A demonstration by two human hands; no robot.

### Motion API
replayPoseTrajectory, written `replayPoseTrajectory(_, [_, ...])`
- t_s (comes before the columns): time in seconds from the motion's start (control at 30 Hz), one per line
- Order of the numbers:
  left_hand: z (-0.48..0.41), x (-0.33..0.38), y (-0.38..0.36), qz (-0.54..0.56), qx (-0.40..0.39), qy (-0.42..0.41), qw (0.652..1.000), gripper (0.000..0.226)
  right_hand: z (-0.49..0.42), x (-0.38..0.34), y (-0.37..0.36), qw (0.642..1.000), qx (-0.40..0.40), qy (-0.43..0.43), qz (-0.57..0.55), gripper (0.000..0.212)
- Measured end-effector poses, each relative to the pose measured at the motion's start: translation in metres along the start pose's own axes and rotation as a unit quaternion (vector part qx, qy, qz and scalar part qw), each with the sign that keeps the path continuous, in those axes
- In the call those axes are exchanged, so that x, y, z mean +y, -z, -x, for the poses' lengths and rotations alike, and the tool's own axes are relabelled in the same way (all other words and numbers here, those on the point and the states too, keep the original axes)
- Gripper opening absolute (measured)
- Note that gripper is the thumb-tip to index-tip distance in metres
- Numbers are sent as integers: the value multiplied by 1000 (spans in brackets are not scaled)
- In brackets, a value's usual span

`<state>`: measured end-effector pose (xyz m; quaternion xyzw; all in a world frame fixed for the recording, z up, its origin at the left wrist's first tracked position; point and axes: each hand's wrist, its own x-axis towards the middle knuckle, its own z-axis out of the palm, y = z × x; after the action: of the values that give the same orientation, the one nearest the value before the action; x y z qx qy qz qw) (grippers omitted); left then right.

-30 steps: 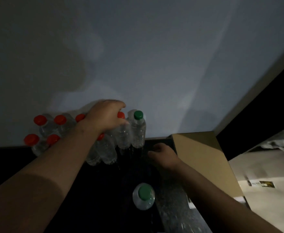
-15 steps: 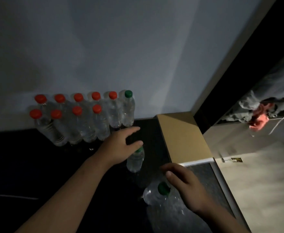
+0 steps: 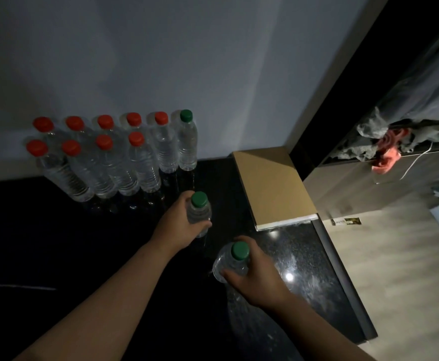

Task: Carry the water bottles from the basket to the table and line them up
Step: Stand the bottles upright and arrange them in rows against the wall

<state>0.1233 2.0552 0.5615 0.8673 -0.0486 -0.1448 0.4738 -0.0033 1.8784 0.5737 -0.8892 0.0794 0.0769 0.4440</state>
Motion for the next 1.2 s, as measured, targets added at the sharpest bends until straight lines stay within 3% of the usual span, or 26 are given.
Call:
replayPoseTrajectory(0.13, [1,-3,1,25,42,14,999,58,-7,7,-2,997,29,-46,-47,53])
replayPoseTrajectory(0.27, [-6,3,14,-27,63,11,998,63,-27,9,6,994,53,-68,-65,48])
replayPoseTrajectory(0.43, [-29,20,31,-98,24,-12,995,52,-64,-8,18,997,57,-35,-38,44])
replayPoseTrajectory(0.7, [-69,35,68,-194,99,-73,973,48,-141,-34,30,998,50,3,-44,46])
replayPoseTrajectory(0.77, [-82,41,76,-241,130,-91,958,43,-163,-42,29,998,36,10,-42,46])
replayPoseTrajectory(0.9, [-113,38,86,-389,203,-128,890,52,-209,-55,21,999,22,24,-42,48])
replayPoseTrajectory(1.0, [-130,36,93,-427,172,-116,880,49,-236,-66,13,998,10,41,-41,44])
replayPoseTrajectory(1.2, [-150,29,99,-490,165,-122,847,65,-270,-74,-5,997,-1,62,-45,42])
